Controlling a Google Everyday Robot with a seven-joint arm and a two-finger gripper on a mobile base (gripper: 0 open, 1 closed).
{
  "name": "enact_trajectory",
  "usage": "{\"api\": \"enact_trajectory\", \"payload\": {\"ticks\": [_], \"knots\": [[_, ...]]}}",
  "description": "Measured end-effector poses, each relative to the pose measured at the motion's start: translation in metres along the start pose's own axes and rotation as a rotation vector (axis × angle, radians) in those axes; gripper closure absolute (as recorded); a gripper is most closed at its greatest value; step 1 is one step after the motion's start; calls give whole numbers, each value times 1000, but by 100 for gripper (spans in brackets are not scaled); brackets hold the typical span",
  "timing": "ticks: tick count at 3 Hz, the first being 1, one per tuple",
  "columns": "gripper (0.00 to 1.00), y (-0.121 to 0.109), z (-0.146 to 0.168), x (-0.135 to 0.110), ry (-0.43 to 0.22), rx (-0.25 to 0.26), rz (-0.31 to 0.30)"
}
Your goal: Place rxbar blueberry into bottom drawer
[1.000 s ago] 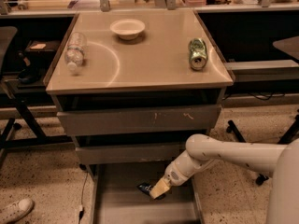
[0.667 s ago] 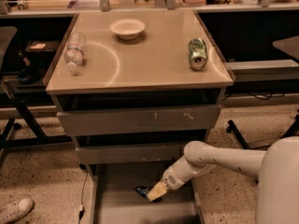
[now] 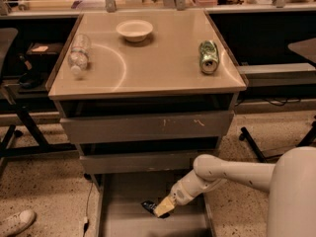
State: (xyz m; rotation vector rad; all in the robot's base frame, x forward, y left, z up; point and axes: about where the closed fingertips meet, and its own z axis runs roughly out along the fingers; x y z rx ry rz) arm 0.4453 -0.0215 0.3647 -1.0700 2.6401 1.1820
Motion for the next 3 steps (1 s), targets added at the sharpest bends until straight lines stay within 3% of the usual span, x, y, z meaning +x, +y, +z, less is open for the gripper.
{"api": "enact_trajectory", "payload": {"ticks": [3], "knots": [[100, -64, 112, 8, -104, -4, 217]]}}
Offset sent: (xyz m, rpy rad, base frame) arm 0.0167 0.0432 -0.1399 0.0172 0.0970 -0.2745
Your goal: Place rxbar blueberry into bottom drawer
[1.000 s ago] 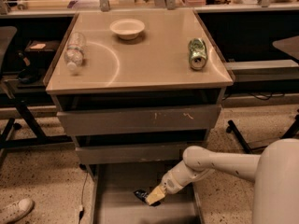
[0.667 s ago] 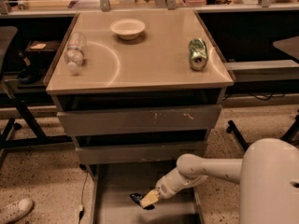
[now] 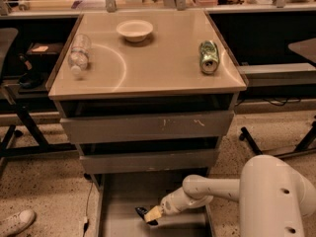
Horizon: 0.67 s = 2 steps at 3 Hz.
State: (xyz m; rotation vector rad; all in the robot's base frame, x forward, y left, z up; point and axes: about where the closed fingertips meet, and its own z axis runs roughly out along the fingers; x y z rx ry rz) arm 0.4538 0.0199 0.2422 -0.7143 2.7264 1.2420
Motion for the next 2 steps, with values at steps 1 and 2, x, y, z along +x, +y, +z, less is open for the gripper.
{"api": "enact_trajectory", "payload": {"ticks": [1, 2], "knots": [[100, -15, 22, -8, -7, -1, 6], [100, -28, 30, -20, -16, 17, -7]]}}
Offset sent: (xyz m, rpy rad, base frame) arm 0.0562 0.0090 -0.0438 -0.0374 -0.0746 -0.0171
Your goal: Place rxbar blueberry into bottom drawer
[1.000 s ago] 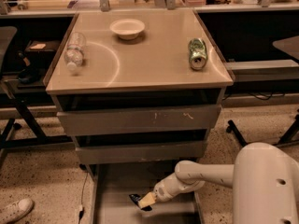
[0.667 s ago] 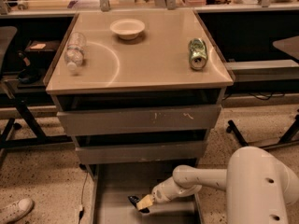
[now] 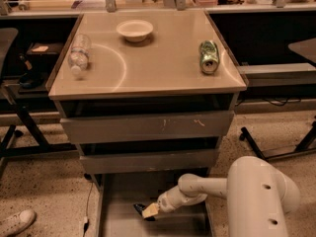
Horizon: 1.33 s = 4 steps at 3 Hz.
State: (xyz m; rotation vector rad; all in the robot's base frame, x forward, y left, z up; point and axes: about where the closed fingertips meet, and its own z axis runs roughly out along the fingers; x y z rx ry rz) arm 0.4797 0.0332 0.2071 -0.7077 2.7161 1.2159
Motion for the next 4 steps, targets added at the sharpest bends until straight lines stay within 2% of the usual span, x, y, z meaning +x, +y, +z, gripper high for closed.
{"api": "enact_trajectory", "payload": {"ticks": [1, 3, 4], "knots": [[100, -16, 2, -12, -10, 30, -20], [100, -48, 5, -12, -45, 75, 5], [100, -61, 11, -8, -37, 48, 33]]}}
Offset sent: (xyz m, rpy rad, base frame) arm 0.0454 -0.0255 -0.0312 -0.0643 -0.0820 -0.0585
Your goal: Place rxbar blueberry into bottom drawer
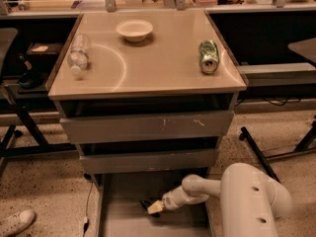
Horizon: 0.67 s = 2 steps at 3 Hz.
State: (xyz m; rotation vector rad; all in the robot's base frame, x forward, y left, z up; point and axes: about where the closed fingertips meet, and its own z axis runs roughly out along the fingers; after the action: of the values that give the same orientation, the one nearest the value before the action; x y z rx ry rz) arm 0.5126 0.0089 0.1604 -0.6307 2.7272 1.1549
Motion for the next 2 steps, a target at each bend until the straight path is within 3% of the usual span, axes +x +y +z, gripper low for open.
{"api": "enact_trajectory", "payload": {"ticks": [2], "knots": [[58, 0, -1, -2, 1, -4, 0]]}}
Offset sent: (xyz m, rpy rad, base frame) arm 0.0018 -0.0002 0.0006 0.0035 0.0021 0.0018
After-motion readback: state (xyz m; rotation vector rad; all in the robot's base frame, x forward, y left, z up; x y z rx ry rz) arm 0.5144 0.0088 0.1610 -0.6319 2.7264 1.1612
